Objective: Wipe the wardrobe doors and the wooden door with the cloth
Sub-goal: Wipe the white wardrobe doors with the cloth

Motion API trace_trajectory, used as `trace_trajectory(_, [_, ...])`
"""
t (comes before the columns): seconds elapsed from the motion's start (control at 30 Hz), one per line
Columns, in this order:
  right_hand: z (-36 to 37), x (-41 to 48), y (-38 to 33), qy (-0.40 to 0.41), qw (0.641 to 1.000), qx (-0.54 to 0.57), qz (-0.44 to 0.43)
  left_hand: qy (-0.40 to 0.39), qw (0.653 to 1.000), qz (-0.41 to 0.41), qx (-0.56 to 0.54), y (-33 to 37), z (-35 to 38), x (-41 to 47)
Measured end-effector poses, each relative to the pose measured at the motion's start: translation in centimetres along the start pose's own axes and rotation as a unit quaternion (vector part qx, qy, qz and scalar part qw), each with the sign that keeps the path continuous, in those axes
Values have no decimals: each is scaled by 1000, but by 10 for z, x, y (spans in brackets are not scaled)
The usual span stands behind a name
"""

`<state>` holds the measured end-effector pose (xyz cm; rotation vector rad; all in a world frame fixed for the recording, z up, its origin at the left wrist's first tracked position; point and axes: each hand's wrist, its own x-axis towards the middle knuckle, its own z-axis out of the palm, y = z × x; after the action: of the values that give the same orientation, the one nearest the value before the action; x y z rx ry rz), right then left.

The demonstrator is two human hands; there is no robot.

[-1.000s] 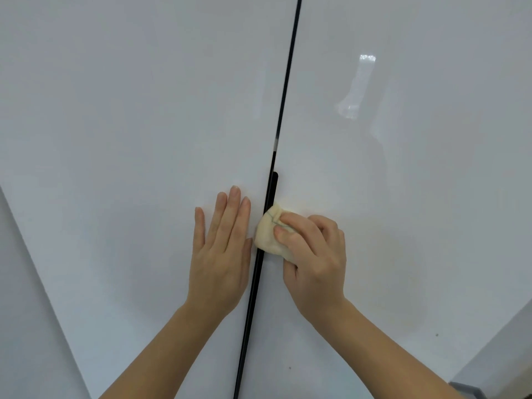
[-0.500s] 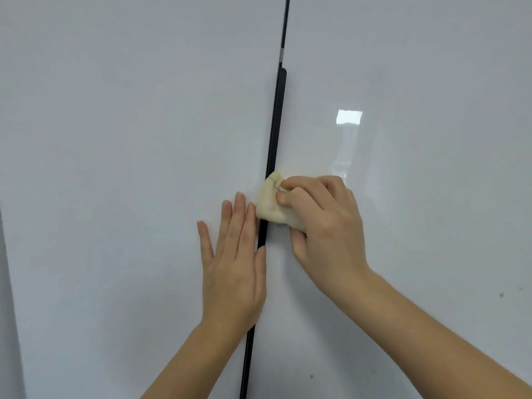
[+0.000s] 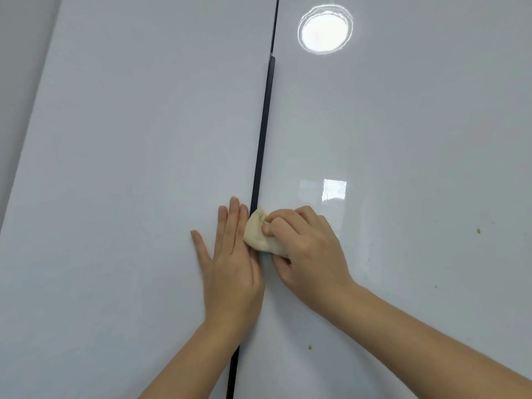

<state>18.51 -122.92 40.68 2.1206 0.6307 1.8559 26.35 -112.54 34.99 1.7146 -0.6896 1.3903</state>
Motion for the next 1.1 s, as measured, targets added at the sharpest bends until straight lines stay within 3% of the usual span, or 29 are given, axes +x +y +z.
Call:
trace_trajectory(0.17, [-11,25,41,-27,988,-101,-111,22,999,9,32,-3,5,-3])
trace_trajectory(0.33, [-55,80,99,35,993,-95,56,24,998,14,47,-1,6,-4])
trace_trajectory(0.4, [-50,56,86,30,997,-77,8,28,998,10,51,-2,7,-4])
trace_trajectory(0.47, [-39,5,66,-11,994,-52,-92,32,998,10,60,-2,7,-3])
trace_trajectory(0.53, [-38,-38,51,-66,977,-52,-196,32,997,10,73,-2,8,-2])
trace_trajectory(0.6, [-46,-39,61,-94,964,-69,-240,33,996,12,83,-2,9,-3])
trace_trajectory(0.67, [-55,-9,82,-63,970,-96,-213,36,995,14,87,-2,9,-3])
trace_trajectory(0.77, [-66,32,108,23,993,-108,-43,36,995,17,93,-2,9,-4])
trace_trajectory(0.83, [-62,22,103,50,993,-102,10,35,995,17,95,-2,9,-4])
trace_trajectory(0.93, [-56,-38,83,-7,990,-89,-111,38,994,15,100,-2,9,-3])
trace_trajectory(1.0, [-66,-64,78,-79,969,-102,-211,38,994,13,100,-2,10,-3])
trace_trajectory(1.07, [-81,-54,96,-104,960,-128,-228,36,994,13,103,-1,10,-3])
trace_trajectory(1.1, [-87,-41,108,-86,967,-141,-195,37,994,13,103,-1,10,-4])
